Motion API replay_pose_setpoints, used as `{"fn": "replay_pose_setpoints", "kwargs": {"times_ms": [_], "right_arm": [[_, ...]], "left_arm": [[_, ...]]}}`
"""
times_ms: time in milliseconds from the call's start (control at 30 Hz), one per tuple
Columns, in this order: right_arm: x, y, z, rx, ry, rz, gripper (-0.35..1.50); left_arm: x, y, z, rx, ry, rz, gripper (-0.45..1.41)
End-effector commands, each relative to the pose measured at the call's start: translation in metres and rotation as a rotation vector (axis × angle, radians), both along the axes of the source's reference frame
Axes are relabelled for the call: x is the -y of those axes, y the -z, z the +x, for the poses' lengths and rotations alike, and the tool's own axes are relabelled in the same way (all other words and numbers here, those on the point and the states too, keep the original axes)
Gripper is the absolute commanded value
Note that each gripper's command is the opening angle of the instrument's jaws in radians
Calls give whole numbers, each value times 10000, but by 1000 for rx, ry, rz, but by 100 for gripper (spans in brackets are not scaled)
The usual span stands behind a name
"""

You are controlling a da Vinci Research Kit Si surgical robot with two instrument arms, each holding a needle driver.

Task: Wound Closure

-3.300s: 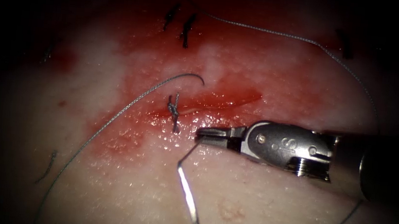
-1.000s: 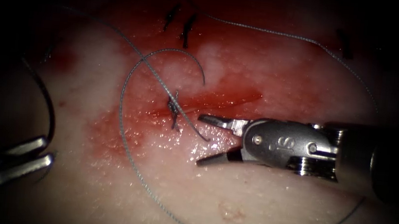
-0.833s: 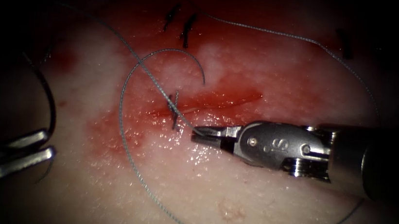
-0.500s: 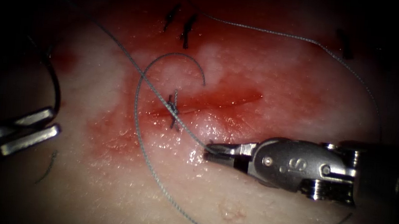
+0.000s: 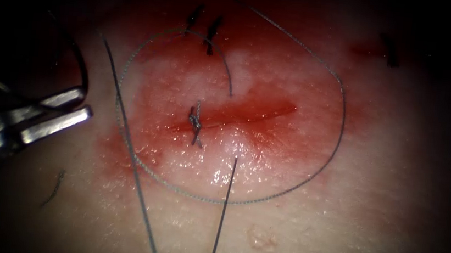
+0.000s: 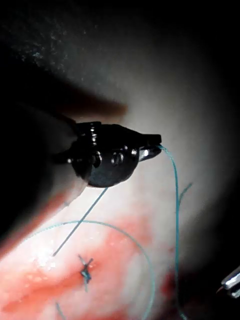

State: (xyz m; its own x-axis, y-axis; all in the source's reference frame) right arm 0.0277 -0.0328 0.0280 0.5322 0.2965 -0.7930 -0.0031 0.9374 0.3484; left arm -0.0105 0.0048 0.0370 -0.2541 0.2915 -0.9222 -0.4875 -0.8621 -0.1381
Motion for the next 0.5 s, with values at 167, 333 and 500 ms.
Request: {"fn": "replay_pose_setpoints", "kwargs": {"times_ms": [167, 333, 500], "right_arm": [[21, 31, 45, -50, 21, -60, -35], [-10, 21, 34, -71, -67, -115, 52], [-41, 11, 4, -84, -130, -156, 89]], "left_arm": [[1, -6, -2, -1, -1, -2, -45], [1, -6, 2, -4, -1, -2, -45], [0, -7, 2, -7, 1, -2, -45]]}}
